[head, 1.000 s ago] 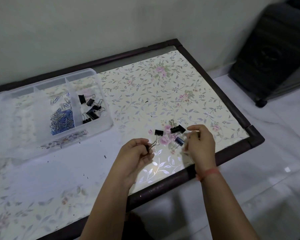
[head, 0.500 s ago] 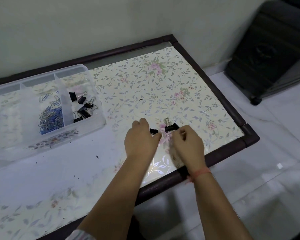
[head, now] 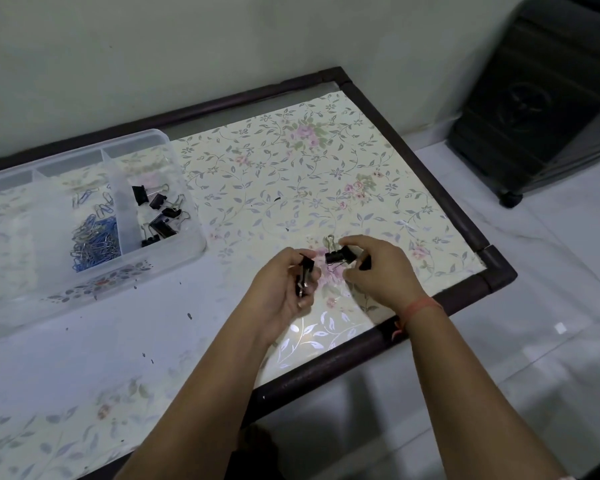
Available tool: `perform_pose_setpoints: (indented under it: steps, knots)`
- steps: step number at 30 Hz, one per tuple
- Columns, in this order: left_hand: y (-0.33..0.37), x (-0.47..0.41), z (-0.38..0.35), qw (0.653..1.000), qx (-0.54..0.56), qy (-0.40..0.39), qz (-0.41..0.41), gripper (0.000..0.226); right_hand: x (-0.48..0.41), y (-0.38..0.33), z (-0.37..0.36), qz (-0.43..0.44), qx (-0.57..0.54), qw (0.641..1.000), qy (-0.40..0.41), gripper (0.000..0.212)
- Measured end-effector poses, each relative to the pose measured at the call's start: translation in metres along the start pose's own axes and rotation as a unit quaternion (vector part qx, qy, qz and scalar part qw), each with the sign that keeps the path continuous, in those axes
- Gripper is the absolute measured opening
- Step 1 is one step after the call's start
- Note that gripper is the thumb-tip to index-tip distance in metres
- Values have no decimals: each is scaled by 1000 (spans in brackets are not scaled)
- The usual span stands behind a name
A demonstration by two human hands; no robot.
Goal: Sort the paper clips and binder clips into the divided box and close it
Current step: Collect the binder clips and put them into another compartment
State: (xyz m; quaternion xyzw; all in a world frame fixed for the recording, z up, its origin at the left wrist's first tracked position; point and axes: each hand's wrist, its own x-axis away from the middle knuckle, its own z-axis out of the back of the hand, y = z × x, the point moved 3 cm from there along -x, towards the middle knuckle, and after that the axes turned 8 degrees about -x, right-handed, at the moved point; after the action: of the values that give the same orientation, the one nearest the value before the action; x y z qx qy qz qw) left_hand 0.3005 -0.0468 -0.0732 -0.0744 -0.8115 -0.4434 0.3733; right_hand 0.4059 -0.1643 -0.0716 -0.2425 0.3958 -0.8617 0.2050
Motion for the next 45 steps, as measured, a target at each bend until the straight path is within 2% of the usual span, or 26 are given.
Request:
perform_pose_setpoints:
  steps: [4, 6, 7, 9, 10, 12, 15, 18, 22, 24, 26, 28, 29, 31, 32, 34, 36, 37, 40, 42, 45]
  knots:
    - [7, -3, 0, 999, -16, 34, -5, 17, -2, 3, 4, 24, 32, 999, 9, 23]
    - [11, -6, 2, 988, -112, 94, -48, 19, 2, 7, 5, 28, 42, 999, -14, 23]
    - [13, -9, 5, 965, -202, 136, -97, 19, 3, 9, 8, 22, 43, 998, -29, 24]
    - [15, -14, 5, 880, -383, 205, -192, 13, 8, 11, 15, 5, 19, 999, -48, 23]
    - [15, -16, 4, 845, -437, 220, -214, 11, 9, 13, 19, -7, -15, 999, -48, 21]
    - [15, -18, -1, 811, -491, 241, -206, 15, 10, 17, 25, -51, -140, 988, -31, 18]
    - [17, -23, -14, 748, -577, 279, -174, 38, 9, 22, 24, -137, -365, 921, -5, 17]
    - [17, -33, -26, 712, -624, 282, -154, 50, 9, 24, 14, -204, -548, 810, -40, 22]
    - [17, -41, -33, 682, -653, 280, -174, 43, 11, 25, 0, -257, -693, 672, -49, 18]
    - [15, -38, -34, 689, -644, 272, -192, 33, 12, 24, -4, -266, -727, 632, -34, 20]
    - [12, -32, -30, 731, -595, 266, -203, 28, 15, 19, -7, -268, -741, 615, -28, 18]
    - [8, -24, -22, 805, -500, 249, -199, 27, 18, 11, -10, -266, -747, 608, -29, 14]
    - [6, -18, -17, 857, -422, 230, -184, 27, 20, 6, -12, -264, -750, 605, -30, 11]
    - [1, -2, -7, 964, -179, 169, -104, 23, 22, -2, -18, -263, -764, 588, -37, 8]
    - [-1, 7, -3, 988, -57, 130, -68, 20, 23, -6, -22, -267, -769, 579, -38, 9]
    - [0, 28, 7, 988, 117, 80, -69, 21, 24, -16, -32, -278, -767, 578, -30, 10]
    - [6, 46, 21, 967, 220, 80, -100, 24, 26, -33, -45, -291, -768, 571, -16, 13]
    - [10, 53, 28, 956, 254, 88, -114, 24, 28, -44, -53, -297, -776, 556, -13, 13]
    - [30, 71, 50, 928, 321, 97, -161, 24, 26, -82, -78, -311, -796, 520, -10, 14]
    - [47, 78, 66, 916, 334, 105, -193, 25, 18, -109, -92, -310, -797, 519, -17, 14]
    - [78, 80, 91, 902, 329, 156, -234, 23, -4, -151, -110, -281, -806, 519, -38, 18]
